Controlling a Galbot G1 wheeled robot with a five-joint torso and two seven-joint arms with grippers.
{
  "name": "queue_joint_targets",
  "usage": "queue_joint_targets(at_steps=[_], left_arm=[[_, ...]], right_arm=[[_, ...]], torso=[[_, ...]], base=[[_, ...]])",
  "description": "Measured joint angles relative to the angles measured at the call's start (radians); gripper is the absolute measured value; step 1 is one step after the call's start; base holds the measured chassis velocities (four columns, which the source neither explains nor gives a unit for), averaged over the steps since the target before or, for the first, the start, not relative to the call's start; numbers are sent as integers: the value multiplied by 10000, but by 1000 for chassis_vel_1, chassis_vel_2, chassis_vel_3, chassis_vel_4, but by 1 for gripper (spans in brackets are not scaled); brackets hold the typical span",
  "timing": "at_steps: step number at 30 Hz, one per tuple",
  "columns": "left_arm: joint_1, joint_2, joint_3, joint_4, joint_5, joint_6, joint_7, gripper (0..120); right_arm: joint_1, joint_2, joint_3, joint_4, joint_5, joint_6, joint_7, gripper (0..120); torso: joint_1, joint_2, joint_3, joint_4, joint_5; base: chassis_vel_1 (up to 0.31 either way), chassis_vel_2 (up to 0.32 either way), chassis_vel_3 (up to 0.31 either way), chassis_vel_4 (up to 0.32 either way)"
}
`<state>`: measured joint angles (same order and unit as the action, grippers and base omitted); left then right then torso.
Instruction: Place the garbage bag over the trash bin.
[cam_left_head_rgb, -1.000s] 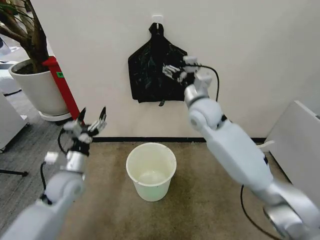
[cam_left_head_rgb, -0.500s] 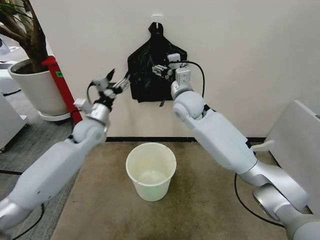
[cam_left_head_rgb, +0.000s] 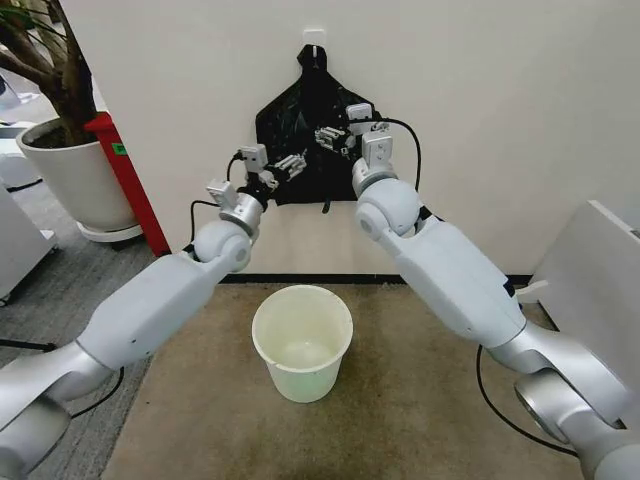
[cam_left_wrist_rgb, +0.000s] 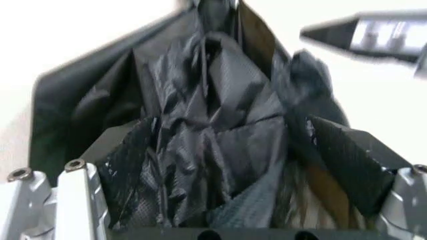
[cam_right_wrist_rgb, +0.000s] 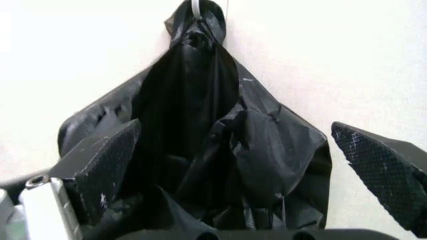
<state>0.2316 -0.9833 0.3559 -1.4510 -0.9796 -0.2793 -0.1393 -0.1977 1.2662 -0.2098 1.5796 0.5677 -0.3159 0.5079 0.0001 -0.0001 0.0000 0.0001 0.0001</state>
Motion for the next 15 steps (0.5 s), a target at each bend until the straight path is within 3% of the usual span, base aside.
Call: queue_joint_targets(at_steps=[12,15], left_arm=[[-703,-318,784,494,789,1012,-1109,90],[-821,-441,819,662,928,1166,-1286,76]], right_arm=[[-230,-122,253,204,-143,209,-151,100],[-325,-208,285,315,-279,271,-192,100]], torso=[[0,0,0,-1,1],[0,1,0,-2,0]], base=[[0,0,0,0],[0,0,0,0]])
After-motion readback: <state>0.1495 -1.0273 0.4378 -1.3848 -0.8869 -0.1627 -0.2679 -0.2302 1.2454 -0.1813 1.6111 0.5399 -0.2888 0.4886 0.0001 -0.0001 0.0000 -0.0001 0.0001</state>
